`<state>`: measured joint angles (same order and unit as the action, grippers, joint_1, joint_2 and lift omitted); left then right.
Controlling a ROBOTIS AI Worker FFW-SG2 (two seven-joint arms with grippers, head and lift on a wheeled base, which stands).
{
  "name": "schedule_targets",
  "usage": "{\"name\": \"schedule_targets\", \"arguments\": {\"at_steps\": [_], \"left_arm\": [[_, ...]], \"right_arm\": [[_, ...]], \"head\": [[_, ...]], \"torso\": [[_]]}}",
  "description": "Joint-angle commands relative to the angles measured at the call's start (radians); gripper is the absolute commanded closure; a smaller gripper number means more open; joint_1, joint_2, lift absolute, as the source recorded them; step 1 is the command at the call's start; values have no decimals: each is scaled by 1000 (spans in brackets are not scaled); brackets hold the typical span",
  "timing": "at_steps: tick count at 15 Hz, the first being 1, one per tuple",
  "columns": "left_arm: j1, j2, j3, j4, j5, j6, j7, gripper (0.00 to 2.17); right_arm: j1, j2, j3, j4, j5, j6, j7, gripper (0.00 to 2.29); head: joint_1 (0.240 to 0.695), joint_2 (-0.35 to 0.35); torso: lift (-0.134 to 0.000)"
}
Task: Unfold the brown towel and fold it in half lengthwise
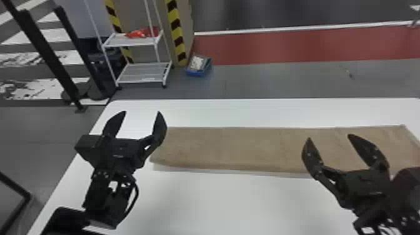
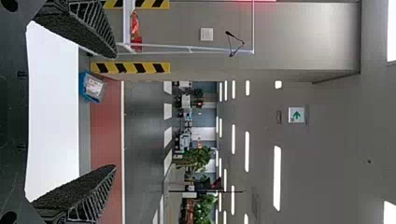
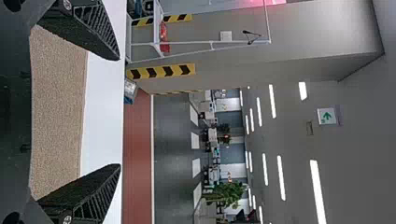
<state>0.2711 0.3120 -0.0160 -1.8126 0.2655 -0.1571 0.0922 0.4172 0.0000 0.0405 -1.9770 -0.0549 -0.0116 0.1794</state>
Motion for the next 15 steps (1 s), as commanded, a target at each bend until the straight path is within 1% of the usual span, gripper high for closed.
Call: {"name": "schedule_targets", "arguments": {"at_steps": [1,15], "left_arm": [[10,-2,1,-11,0,0,0,39],[39,-8,8,-45,-3,0,0,39]], "right_arm": [[8,1,2,-11,-2,-1,0,63],[26,1,7,-36,-6,-17,0,63]], "head": [[695,150],[695,153]], "torso": [[-125],[-125]]}}
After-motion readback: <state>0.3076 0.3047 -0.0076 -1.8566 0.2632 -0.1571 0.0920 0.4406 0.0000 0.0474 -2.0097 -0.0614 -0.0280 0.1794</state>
